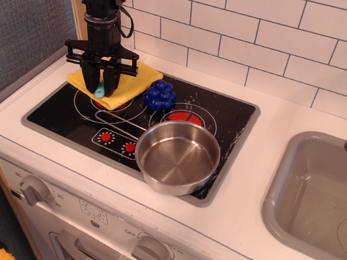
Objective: Put the blue fork above the pan on the stove.
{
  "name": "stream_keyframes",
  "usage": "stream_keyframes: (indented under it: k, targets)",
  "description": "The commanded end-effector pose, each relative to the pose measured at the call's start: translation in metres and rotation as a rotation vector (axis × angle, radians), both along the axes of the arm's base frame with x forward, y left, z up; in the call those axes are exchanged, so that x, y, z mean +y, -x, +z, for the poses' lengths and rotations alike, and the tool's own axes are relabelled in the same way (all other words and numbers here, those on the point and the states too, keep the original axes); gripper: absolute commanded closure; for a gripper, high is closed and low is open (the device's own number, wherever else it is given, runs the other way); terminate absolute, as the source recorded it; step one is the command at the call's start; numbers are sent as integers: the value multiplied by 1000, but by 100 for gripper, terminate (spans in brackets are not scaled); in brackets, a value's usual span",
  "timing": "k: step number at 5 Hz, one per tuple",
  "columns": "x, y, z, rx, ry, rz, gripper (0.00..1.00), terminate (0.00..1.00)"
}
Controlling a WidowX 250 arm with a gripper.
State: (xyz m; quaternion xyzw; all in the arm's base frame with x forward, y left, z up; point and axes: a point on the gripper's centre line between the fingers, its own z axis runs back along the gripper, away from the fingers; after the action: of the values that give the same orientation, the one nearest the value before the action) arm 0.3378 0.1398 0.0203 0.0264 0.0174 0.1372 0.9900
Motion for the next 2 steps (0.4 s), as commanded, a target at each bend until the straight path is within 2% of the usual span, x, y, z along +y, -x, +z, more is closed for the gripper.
stream_keyframes:
  k: [1,2]
  targets:
    - [-13,-3,59,-141,-51,-40,100,0]
    - [-43,-8,78,-199,-26,-110,100,0]
